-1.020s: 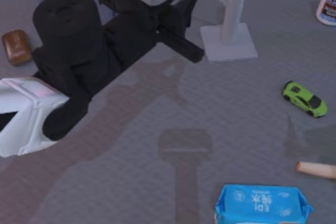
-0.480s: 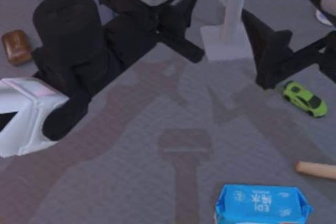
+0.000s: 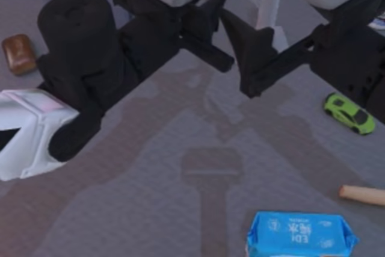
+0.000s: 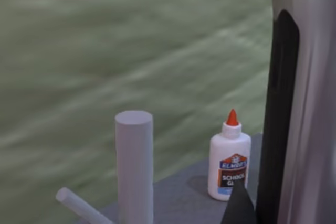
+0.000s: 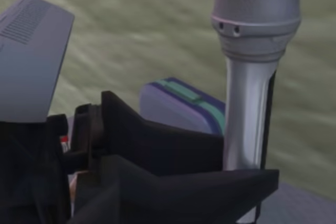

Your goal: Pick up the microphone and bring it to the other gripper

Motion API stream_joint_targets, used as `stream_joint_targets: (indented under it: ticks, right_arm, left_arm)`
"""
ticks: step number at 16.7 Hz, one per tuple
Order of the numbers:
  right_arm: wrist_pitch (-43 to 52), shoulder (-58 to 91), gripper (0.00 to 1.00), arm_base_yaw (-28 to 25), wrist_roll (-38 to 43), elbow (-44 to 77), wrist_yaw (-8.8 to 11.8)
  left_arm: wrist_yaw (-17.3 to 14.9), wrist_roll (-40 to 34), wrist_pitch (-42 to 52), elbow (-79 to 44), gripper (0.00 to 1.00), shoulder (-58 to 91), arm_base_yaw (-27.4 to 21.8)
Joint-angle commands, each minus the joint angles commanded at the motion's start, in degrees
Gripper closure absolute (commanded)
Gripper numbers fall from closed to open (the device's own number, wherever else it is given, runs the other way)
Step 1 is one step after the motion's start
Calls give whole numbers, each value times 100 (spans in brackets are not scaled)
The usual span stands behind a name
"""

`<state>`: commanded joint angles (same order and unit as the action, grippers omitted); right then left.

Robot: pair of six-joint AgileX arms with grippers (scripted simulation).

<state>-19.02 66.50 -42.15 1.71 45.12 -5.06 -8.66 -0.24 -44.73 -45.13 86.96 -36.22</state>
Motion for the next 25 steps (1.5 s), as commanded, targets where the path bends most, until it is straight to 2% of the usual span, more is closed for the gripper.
stream_joint_targets:
  ticks: [5, 13, 18, 25]
  right_arm:
    - [-59, 210, 0, 27, 0, 180, 18]
    - [-568, 2216, 0, 146, 3, 1635, 113]
    - [-599, 2334, 0, 161, 2, 1737, 125]
    - [-599, 2334, 53, 161, 2, 1737, 125]
  left_arm:
    - [0, 0, 0, 0, 100, 0, 0]
    - [0, 0, 0, 0, 100, 0, 0]
    - [0, 0, 0, 0, 100, 0, 0]
    - [0, 0, 0, 0, 100, 0, 0]
